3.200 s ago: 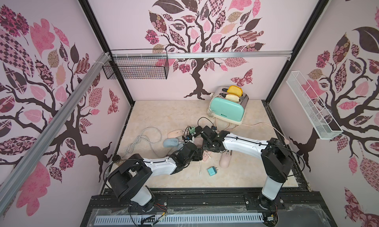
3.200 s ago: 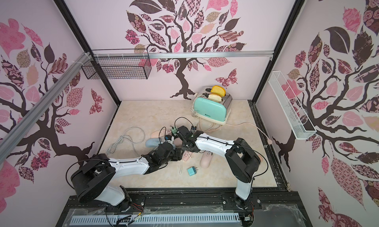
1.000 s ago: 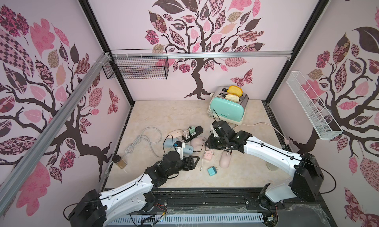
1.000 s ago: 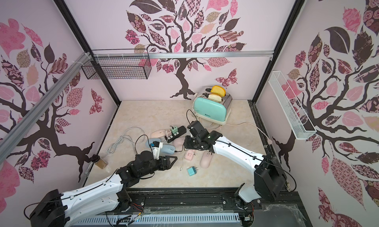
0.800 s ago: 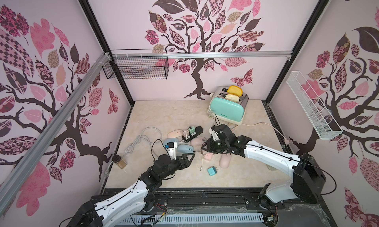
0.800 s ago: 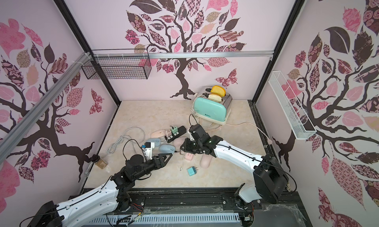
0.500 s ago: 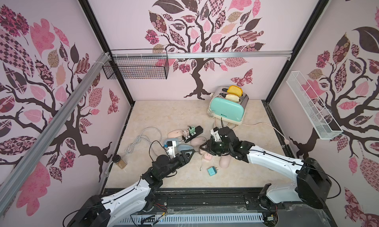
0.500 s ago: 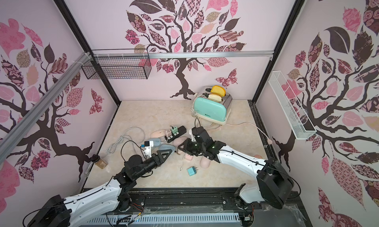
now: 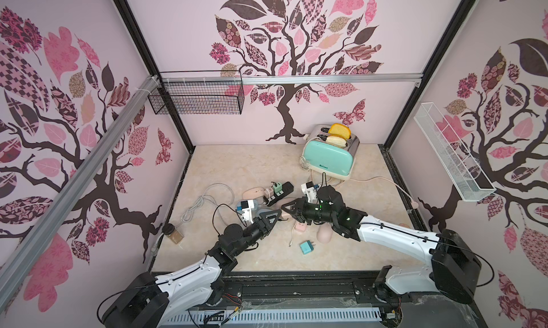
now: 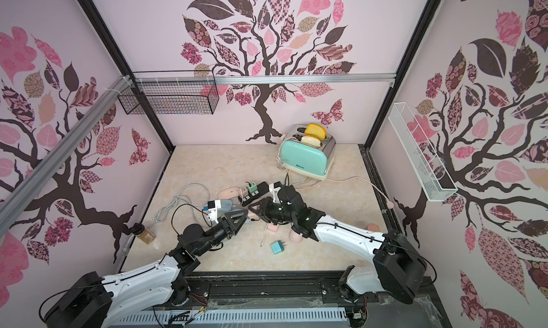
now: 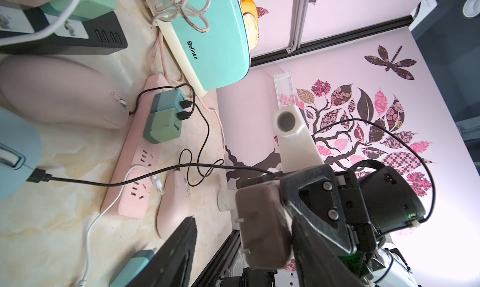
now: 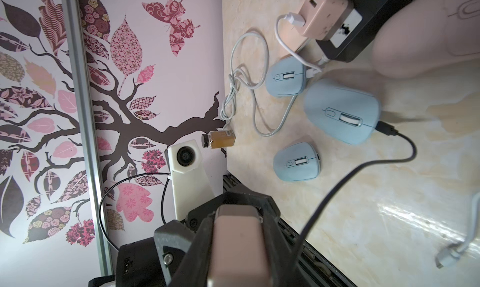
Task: Unplug the wireless mouse
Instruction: Remove the plug from the socket.
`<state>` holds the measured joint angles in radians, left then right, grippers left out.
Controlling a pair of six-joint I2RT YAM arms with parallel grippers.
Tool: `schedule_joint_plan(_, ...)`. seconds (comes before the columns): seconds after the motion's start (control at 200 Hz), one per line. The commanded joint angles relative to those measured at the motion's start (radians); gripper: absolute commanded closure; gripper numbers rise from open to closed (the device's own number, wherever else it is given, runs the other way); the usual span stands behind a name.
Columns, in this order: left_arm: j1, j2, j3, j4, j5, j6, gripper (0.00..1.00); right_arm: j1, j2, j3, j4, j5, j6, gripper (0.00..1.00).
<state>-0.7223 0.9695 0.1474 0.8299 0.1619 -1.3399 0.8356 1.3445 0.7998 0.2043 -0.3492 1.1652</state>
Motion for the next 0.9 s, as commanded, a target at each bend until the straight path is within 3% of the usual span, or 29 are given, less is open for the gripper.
schedule_joint_plan(0.0, 0.003, -0.005, -0.005, 0.046, -0.002, -0.030, 0.45, 0.011, 0.002, -0.005, 0.127, 0.016, 0.049, 1.00)
schedule_joint_plan(0.36, 0.001, -0.011, -0.031, 0.091, -0.022, -0.085, 0.52, 0.064, 0.044, -0.045, 0.296, 0.080, 0.144, 1.00)
schedule_joint_plan(0.605, 0.003, -0.084, -0.044, 0.020, -0.045, -0.082, 0.75, 0.065, 0.056, -0.038, 0.294, 0.088, 0.150, 1.00)
schedule_joint_plan(0.895, 0.003, -0.165, -0.044, -0.082, -0.069, -0.063, 1.00, 0.065, 0.056, -0.044, 0.276, 0.105, 0.139, 0.69)
